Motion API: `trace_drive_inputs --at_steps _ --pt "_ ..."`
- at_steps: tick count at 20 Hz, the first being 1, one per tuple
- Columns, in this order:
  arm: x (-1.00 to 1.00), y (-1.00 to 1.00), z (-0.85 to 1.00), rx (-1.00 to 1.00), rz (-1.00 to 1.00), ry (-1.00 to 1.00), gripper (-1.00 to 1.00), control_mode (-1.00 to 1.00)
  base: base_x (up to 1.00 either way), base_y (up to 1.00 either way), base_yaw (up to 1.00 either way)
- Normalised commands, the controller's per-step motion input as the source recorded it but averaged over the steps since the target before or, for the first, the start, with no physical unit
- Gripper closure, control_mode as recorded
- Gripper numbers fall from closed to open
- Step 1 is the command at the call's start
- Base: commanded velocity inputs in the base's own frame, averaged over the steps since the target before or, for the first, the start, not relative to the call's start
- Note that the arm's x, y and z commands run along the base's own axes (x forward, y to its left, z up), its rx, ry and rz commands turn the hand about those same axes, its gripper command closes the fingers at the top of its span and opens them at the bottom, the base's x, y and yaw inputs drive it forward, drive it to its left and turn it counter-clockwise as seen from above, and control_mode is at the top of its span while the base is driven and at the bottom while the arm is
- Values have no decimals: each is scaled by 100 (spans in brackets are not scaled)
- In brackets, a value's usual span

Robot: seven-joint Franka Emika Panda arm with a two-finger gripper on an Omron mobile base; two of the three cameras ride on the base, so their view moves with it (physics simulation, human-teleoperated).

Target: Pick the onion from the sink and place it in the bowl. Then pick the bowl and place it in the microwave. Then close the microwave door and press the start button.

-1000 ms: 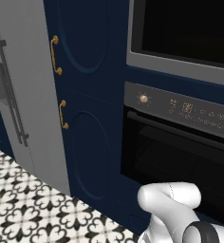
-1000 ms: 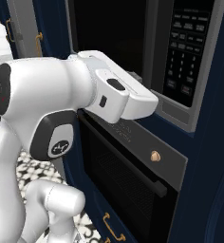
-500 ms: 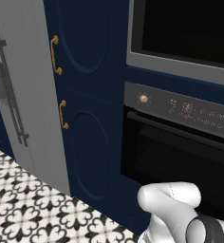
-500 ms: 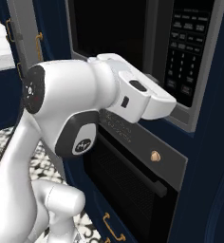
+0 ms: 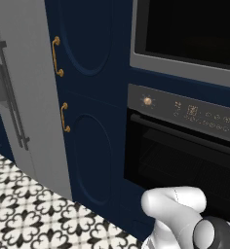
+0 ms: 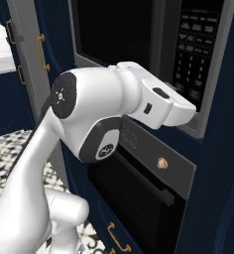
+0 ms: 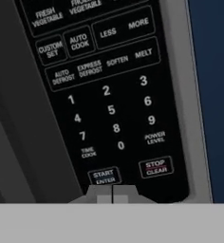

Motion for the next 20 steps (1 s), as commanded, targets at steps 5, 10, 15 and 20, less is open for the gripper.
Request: trace_drive_inputs --at_steps 5,10,15,20 --pt "16 -8 -18 0 0 1 100 -100 0 0 0" --pt "30 0 -12 0 0 2 100 -100 0 0 0" --pt "39 -13 0 0 0 1 100 -100 0 0 0" --pt "55 -52 -4 5 4 0 100 -100 0 0 0"
